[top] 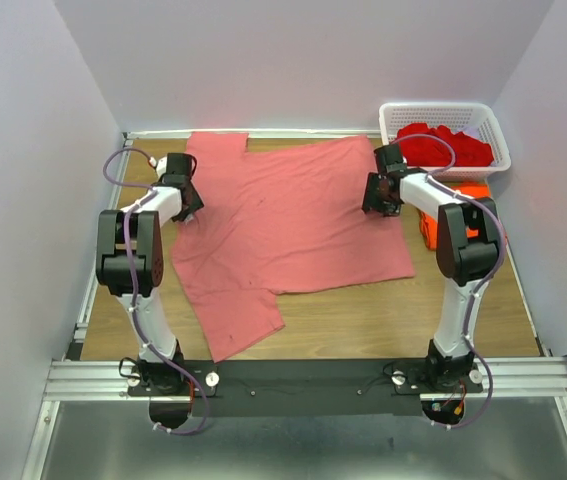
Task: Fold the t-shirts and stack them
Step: Flatten the tshirt out, then fold the tshirt
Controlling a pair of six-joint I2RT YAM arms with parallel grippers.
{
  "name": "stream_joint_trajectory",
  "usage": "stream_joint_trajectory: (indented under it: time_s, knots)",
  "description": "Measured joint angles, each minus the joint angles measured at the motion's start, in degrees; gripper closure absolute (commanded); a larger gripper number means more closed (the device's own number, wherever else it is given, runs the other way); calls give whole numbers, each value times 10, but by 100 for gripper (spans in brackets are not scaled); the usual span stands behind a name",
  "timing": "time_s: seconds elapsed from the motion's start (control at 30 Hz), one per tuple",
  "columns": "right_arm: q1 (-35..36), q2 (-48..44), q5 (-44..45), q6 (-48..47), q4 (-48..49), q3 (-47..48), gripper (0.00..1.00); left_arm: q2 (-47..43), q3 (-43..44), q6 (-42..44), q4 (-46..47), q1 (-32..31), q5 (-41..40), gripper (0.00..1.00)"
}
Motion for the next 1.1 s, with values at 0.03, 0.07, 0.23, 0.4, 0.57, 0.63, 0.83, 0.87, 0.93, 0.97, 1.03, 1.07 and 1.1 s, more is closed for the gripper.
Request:
stream_joint_trajectory:
  time_s: [0.03,0.07,0.23,0.4,0.57,0.63,0.83,0.87,0.93,0.97,1.03,1.07,1.1]
  knots:
    - [0,-4,0,0,-1,-3,31,-5,0,0,-6,1,-1,43]
    - [0,-14,-2,-1,-3,-10,30,-15,-3,0,-10,1,-2,42]
    - [0,-106,-5,2,-24,-54,25,-137,-45,-6,-40,2,-12,42]
    - [0,-202,-8,18,-41,-129,21,-278,-130,-29,-70,2,-12,42]
    - [0,-262,-8,38,-72,-210,20,-356,-224,-70,-127,2,-12,43]
    - [-1,-281,-9,46,-91,-230,21,-368,-247,-85,-153,2,-12,43]
    - [-4,-311,-11,55,-102,-242,21,-369,-272,-129,-198,-2,-10,45]
    - [-4,-315,-12,56,-103,-242,21,-369,-276,-139,-203,-5,-9,46]
    - [-4,-321,-14,56,-103,-243,21,-368,-288,-157,-212,-20,-8,46]
    - [-4,-322,-15,56,-103,-244,21,-366,-293,-164,-215,-30,-6,48]
    - [-4,-326,-16,56,-103,-249,21,-359,-299,-183,-229,-49,-4,49]
    - [-4,-327,-16,55,-104,-251,21,-355,-300,-193,-238,-62,-3,49]
    - [-4,-329,-17,55,-105,-253,21,-352,-300,-202,-243,-68,-3,50]
